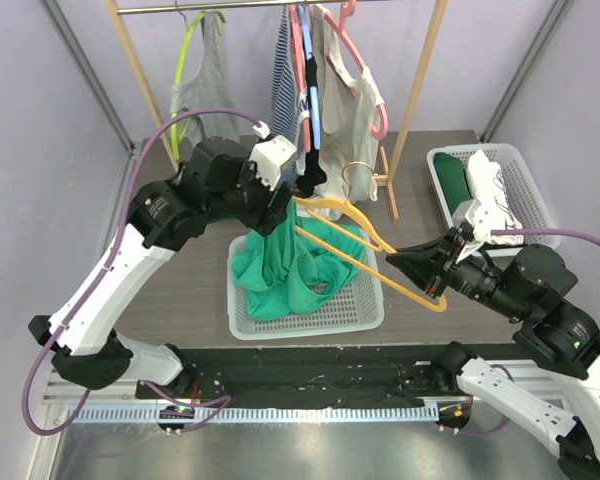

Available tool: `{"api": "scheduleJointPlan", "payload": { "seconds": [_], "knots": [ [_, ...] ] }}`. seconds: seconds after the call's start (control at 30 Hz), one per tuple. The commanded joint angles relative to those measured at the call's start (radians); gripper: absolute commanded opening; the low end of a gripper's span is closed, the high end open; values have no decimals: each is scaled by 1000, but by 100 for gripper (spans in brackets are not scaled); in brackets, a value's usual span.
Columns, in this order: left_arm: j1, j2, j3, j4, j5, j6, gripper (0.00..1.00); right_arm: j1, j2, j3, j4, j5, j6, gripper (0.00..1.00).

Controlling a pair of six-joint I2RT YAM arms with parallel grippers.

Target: Remove the tank top from the hanger

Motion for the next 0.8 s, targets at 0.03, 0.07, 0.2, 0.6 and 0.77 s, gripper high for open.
{"api": "scheduleJointPlan", "payload": {
  "seconds": [0.03,0.07,0.2,0.6,0.77],
  "knots": [
    [4,16,24,43,41,-17,57,1,2,47,96,-7,0,1],
    [5,19,21,41,44,-17,57,-1,1,48,96,-7,0,1],
    [4,16,1,43,37,-17,53,-1,1,59,97,-5,-4,1],
    [4,25,-2,40,55,-11,0,1,-2,56,99,-10,2,1],
    [5,24,46,36,44,4,0,1,-22,33,96,4,3,1]
  ]
}}
